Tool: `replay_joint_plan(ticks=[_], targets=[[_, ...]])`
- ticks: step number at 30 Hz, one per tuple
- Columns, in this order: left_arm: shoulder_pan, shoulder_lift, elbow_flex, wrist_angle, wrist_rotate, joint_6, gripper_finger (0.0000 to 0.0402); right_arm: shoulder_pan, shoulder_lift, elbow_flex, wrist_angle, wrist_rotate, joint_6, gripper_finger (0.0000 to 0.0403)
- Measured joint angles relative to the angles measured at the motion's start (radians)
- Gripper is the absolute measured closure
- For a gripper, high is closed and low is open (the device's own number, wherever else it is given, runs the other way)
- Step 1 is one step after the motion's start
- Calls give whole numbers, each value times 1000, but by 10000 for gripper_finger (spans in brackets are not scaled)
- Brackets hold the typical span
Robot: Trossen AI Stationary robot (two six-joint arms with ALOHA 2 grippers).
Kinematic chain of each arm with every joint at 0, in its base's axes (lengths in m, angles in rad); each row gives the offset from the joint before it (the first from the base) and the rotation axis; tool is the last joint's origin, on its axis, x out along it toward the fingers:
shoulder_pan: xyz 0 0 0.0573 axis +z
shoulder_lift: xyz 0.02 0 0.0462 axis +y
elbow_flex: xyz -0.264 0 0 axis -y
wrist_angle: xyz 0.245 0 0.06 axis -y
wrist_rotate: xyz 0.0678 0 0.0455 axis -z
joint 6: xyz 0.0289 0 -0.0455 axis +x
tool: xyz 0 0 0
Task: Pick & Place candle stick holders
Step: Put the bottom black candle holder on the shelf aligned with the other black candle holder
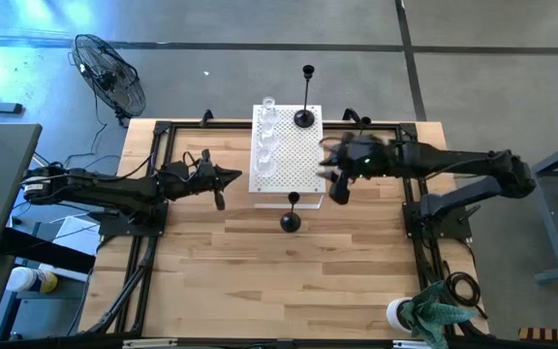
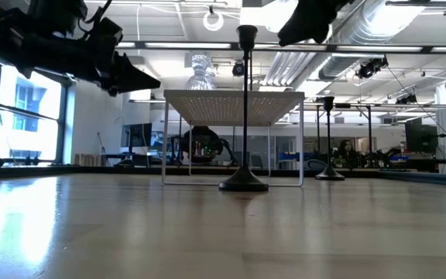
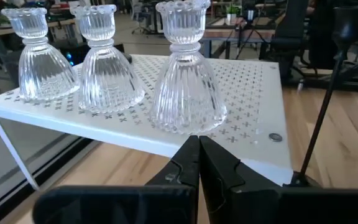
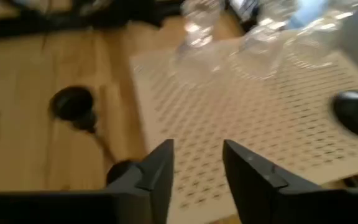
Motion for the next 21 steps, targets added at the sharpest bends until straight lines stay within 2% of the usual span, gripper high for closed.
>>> replay_joint_plan(ticks=[4, 11, 15, 21], targets=[[0, 3, 0, -4, 1, 1, 401, 75, 89, 98, -100, 29, -11, 222], [0, 3, 0, -7, 1, 3, 401, 180, 208, 200, -103, 68, -16, 135], [0, 3, 0, -7, 1, 3, 401, 202, 248, 241, -102, 62, -15, 114], [0, 3, 0, -7, 2, 3, 401, 190, 263, 234, -71, 22, 0, 112]])
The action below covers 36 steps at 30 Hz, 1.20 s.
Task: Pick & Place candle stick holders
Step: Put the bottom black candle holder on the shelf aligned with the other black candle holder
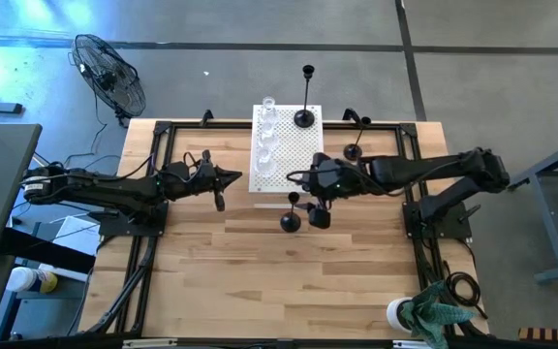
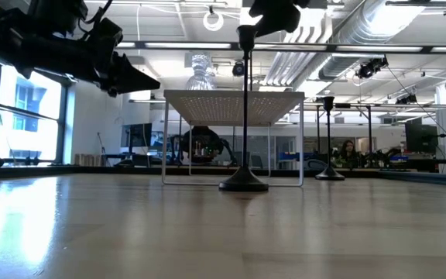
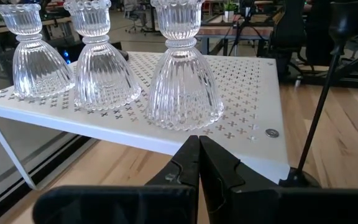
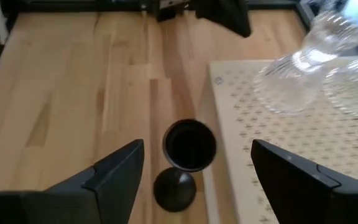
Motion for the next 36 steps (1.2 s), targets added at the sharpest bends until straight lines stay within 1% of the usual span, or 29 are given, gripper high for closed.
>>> replay_joint_plan(ticks=[4, 8, 13, 16, 22, 33, 36], targets=[[0, 0, 0, 0, 0, 0, 401, -19, 1, -39, 73, -57, 23, 112], [0, 0, 0, 0, 1, 0, 401, -28, 1, -75, 118, -57, 10, 112], [0, 0, 0, 2, 1, 0, 401, -38, 0, -122, 207, -130, 1, 126], [0, 1, 0, 3, 1, 0, 401, -38, 0, -157, 252, -148, 9, 143], [0, 1, 0, 4, 1, 0, 401, -38, 0, -192, 290, -135, 9, 179], [0, 1, 0, 7, 1, 0, 401, -37, 0, -194, 306, -137, 0, 265], [0, 1, 0, 7, 1, 0, 401, -37, -1, -193, 305, -137, 0, 278]])
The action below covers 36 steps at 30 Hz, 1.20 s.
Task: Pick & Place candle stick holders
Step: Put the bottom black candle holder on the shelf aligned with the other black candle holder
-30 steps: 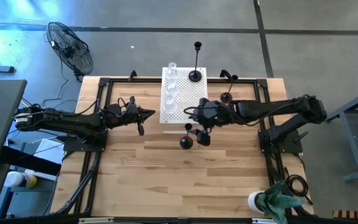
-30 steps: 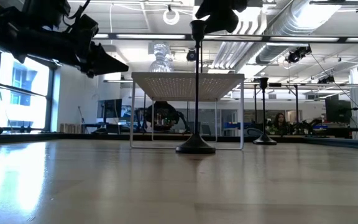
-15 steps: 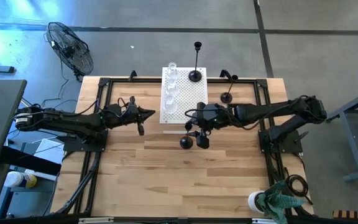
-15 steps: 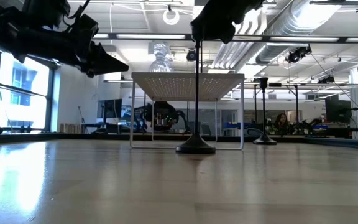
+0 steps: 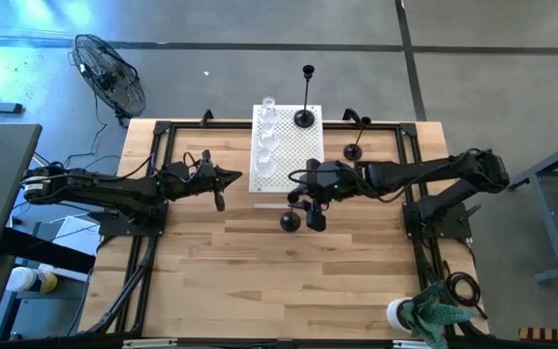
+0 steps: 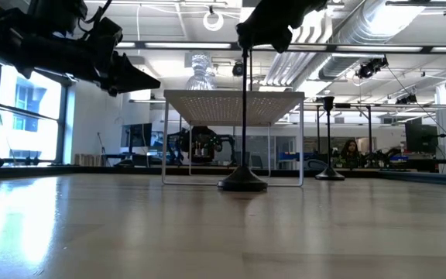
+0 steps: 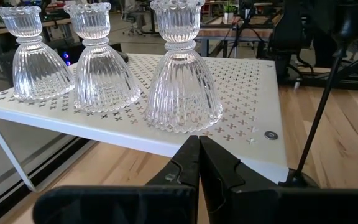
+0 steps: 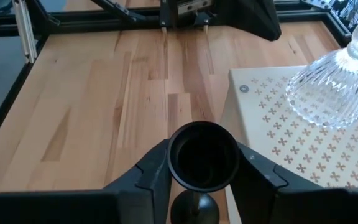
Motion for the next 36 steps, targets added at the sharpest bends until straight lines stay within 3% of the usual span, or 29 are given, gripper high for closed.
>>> replay_joint_plan(ticks=[8, 16, 20, 26, 31, 36], targets=[[0, 0, 0, -1, 0, 0, 401, 0, -7, 101, -11, -51, 56, 262], [0, 0, 0, -6, 0, 0, 401, -2, -7, 345, -231, -50, 97, 269], [0, 0, 0, -7, 0, 0, 401, -33, -7, 478, -353, 13, 80, 265], [0, 0, 0, -7, 0, 0, 401, -150, -7, 639, -484, 72, 67, 267], [0, 0, 0, -7, 0, 0, 401, -283, -8, 701, -535, 31, 50, 268], [0, 0, 0, -5, 0, 0, 401, -416, -6, 681, -539, -50, 45, 268]])
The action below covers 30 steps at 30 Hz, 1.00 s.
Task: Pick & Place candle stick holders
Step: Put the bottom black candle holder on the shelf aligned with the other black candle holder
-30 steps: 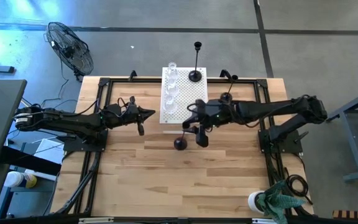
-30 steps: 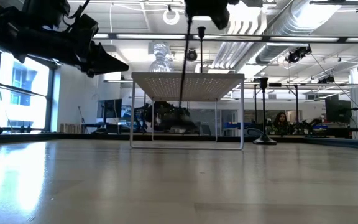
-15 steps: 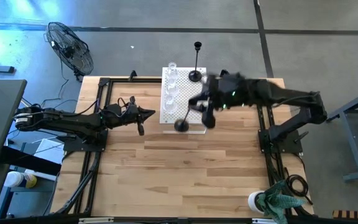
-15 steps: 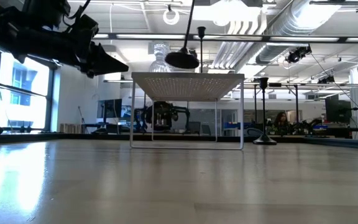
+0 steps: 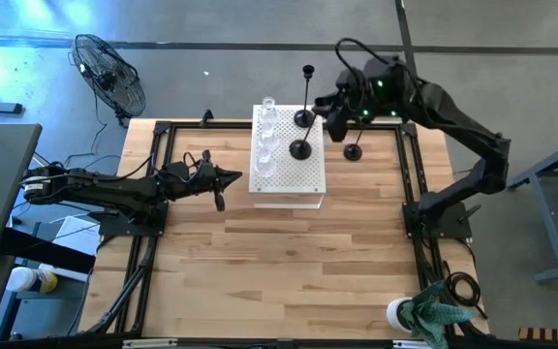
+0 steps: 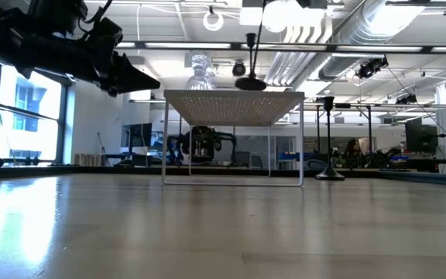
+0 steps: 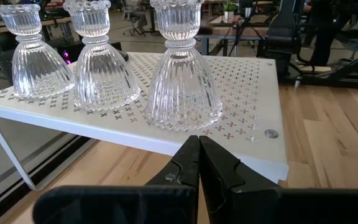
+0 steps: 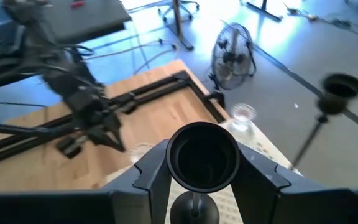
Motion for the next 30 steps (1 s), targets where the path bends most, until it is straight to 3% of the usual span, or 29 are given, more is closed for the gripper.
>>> replay_joint_plan(ticks=[12, 30], targets=[[0, 0, 0, 6, 0, 0, 401, -162, 19, -43, 35, -73, -30, 268], [0, 0, 0, 1, 0, 0, 401, -174, 84, -43, 43, -81, -85, 269]])
